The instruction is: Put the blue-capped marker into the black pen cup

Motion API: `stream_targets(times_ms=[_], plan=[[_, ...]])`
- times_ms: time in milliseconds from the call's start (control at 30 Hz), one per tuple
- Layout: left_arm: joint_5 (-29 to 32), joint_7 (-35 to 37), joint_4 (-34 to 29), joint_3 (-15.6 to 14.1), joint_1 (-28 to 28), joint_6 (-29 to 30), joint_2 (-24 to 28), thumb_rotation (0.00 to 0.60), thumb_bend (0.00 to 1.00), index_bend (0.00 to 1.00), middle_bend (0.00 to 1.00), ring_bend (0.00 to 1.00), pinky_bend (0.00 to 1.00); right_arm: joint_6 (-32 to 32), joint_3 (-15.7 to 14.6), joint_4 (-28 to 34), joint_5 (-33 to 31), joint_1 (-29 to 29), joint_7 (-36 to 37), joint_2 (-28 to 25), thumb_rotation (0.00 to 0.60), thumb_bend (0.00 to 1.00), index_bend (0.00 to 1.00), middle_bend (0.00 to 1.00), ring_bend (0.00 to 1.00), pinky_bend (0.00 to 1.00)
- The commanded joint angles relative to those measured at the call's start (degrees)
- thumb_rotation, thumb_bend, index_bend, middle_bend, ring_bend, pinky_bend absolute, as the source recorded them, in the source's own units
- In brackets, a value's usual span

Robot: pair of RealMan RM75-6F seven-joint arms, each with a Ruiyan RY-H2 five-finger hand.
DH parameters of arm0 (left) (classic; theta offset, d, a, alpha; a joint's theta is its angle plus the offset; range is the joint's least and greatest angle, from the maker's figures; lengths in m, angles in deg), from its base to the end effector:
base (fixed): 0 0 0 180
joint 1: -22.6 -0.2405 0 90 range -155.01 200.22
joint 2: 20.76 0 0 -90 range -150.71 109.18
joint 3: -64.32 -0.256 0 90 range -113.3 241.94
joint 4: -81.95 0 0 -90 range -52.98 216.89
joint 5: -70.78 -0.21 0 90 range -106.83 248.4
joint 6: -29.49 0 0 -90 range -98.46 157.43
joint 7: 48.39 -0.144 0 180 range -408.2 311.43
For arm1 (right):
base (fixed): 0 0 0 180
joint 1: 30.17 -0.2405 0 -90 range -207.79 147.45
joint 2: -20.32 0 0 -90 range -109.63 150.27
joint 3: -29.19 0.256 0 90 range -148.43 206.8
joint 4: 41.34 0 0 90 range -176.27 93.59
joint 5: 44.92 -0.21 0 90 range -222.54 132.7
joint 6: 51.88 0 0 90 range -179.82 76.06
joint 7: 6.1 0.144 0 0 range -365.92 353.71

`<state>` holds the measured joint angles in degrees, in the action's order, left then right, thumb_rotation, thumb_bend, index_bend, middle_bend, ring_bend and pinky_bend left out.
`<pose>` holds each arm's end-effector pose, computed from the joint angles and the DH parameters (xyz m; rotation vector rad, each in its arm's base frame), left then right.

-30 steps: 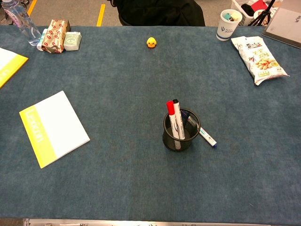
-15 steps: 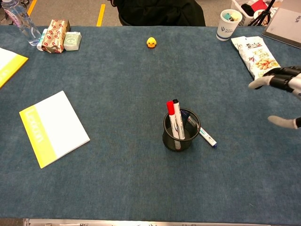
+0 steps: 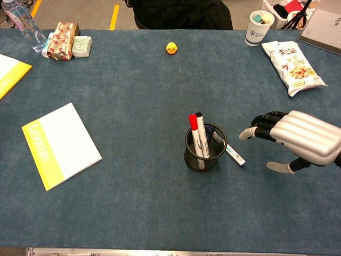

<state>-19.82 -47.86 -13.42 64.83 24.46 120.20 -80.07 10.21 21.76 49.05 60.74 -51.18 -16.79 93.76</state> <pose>-0.3023 0.1557 0.1834 -1.3991 -0.8446 -0.9291 -0.2433 -0.1852 0.0245 2.2545 -0.7311 0.8000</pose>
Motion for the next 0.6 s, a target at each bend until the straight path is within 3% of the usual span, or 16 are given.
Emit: stream_targets(times_ms=[33,600], plan=[[0.05,-0.01,0.01,0.0,-0.07,0.02,-0.01,0.6,0.2,0.11,0.17,0.19,0.23,-0.93,-0.83,-0.23,0.38,-0.59,-0.07,0.79,0.6,0.23,0.27,0.34,0.19,0.23],[0.38,0.3,0.53,-0.14,-0.89,0.48,0.02,0.6,0.2,0.11,0.17,0.19,0.23,-3.62,-3.15,-3.53,0.28,-2.41,0.16,4.84,0.6,0.23,0.27,0.34,0.19,0.23]])
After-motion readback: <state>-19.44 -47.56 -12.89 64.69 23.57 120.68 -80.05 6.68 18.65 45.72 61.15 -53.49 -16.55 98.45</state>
